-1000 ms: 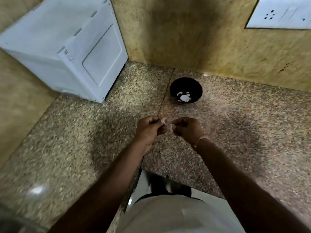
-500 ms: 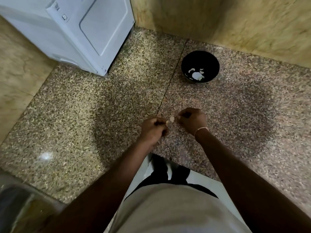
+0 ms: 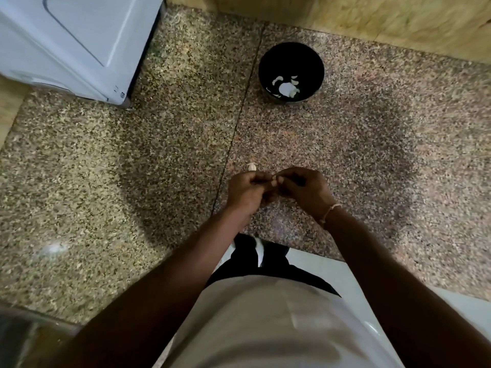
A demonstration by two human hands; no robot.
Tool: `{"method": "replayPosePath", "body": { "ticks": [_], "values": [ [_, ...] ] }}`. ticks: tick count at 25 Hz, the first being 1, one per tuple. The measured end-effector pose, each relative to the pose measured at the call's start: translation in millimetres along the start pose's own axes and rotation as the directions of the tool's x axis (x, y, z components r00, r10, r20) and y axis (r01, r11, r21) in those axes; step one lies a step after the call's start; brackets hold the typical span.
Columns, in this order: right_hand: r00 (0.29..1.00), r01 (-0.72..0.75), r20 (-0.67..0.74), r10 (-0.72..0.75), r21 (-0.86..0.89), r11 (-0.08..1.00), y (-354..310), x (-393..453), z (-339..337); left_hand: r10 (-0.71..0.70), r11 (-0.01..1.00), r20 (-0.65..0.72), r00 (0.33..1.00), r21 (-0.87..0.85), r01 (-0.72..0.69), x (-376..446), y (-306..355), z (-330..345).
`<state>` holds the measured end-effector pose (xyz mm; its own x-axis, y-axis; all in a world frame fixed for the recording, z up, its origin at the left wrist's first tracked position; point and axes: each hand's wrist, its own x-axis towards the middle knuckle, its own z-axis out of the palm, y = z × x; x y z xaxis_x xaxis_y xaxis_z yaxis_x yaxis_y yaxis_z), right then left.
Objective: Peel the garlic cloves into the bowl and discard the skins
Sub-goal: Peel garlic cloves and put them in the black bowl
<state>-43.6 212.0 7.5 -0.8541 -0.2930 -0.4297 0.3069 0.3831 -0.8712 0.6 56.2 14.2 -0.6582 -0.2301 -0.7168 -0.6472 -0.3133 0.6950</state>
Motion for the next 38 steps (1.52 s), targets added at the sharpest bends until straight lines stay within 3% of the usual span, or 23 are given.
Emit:
{"method": "replayPosePath", "body": {
  "ticks": [3, 7, 12, 15, 17, 22, 31, 38],
  "values": [
    [0.998, -0.054, 0.042, 0.050, 0.103, 0.993, 1, 5, -7, 0.034, 0.998, -0.005, 0.999, 0.056, -0.034, 8, 3, 1],
    [1.000, 0.010, -0.002, -0.010, 0.023, 1.000, 0, 10, -10, 0.056, 0.993, 0.043, 0.998, 0.106, -0.060, 16, 3, 2],
    [0.975, 0.086, -0.164, -0.147, -0.331, 0.940, -4, 16, -13, 0.053, 0.992, -0.005, 0.999, 0.117, -0.052, 23, 3, 2],
    [0.939, 0.193, -0.132, -0.317, -0.562, 0.805, -5, 13, -10, 0.048, 0.978, -0.118, 0.992, 0.207, -0.022, 28, 0, 7],
    [0.921, 0.223, -0.117, -0.373, -0.626, 0.747, -3, 13, -6, 0.057, 0.963, -0.143, 0.988, 0.269, -0.016, 31, -3, 12],
    [0.943, 0.148, -0.173, -0.286, -0.552, 0.821, -1, 19, -7, 0.075, 0.945, -0.193, 0.978, 0.326, -0.008, 38, -7, 16],
    [0.955, 0.128, -0.162, -0.249, -0.534, 0.836, 2, 23, -7, 0.063, 0.918, -0.217, 0.974, 0.395, 0.028, 45, -8, 21],
    [0.959, 0.106, -0.173, -0.223, -0.513, 0.852, 4, 23, -7, -0.039, 0.956, -0.236, 0.971, 0.274, 0.105, 46, -3, 22]
  ]
}}
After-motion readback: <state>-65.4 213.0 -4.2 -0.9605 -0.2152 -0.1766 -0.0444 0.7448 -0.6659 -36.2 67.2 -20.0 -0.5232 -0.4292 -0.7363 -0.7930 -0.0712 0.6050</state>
